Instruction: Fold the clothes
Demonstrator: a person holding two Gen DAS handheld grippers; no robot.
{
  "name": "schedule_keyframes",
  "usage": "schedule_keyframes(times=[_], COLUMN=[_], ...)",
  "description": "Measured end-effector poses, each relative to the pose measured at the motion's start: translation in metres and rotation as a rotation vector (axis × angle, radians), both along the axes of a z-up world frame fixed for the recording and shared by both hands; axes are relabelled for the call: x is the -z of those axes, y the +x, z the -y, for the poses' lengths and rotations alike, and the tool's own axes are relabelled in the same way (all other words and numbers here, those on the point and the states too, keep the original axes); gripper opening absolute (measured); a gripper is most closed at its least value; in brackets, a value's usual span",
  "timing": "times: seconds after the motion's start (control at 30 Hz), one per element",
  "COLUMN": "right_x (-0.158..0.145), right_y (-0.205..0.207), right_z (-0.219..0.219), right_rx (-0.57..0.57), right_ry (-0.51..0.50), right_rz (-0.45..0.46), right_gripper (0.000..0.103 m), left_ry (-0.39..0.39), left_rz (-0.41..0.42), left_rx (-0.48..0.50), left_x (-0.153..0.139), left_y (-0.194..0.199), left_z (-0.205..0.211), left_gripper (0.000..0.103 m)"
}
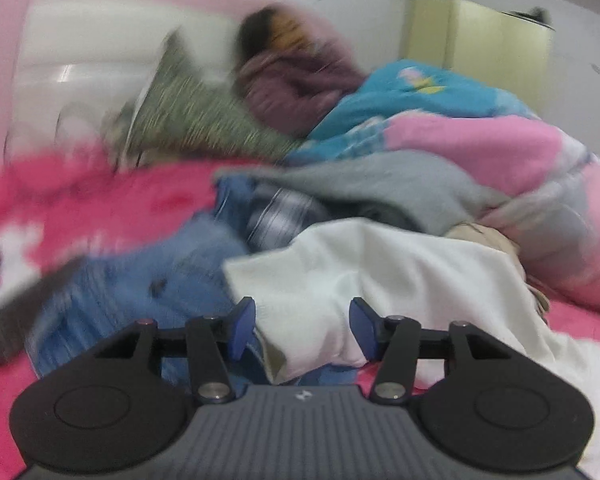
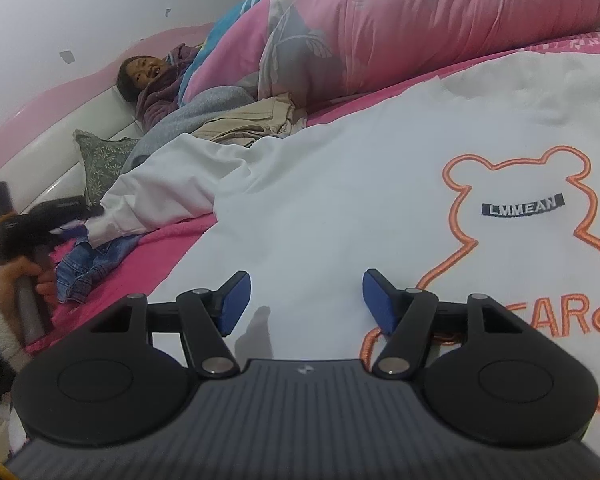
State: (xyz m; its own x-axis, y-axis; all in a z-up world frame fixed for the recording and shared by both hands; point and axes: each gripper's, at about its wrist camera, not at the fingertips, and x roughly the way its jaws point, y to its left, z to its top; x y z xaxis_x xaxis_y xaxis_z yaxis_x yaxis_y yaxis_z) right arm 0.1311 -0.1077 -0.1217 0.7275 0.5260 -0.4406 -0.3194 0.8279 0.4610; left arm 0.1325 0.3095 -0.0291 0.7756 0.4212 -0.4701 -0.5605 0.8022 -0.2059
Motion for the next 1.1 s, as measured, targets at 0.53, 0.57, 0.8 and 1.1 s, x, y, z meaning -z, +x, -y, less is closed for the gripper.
schedule_keyframes(times=[0.53,0.57,0.8,1.1], right_x=[0.001,0.001,0.002,0.002], right_y=[-0.001,-0.001,-0.001,0.001], right_z=[0.003,0.004,0.006,0.007], right_rx=[0.0,0.001,0.003,0.003], right_ry=[0.026,0.032,0.05,0.058], right_rz=[0.001,0.0,-0.002,-0.004], right_gripper=[0.064,0.064,0.064,0.064], left_ry=[0.078,0.089,0.082,0.043], left_rz=[0.054,0.087,0.265,0.111], left_rx=[-0.091,-0.093,-0.03,-0.068], left_x=[-0.007,-0.018,-0.111,-0.107], left_y=[0.003,-0.002,-0.039,-0.044], left_z=[-0.003,-0.003,-0.02,-0.068], left_gripper=[0.004,0.004,0.004,0.004])
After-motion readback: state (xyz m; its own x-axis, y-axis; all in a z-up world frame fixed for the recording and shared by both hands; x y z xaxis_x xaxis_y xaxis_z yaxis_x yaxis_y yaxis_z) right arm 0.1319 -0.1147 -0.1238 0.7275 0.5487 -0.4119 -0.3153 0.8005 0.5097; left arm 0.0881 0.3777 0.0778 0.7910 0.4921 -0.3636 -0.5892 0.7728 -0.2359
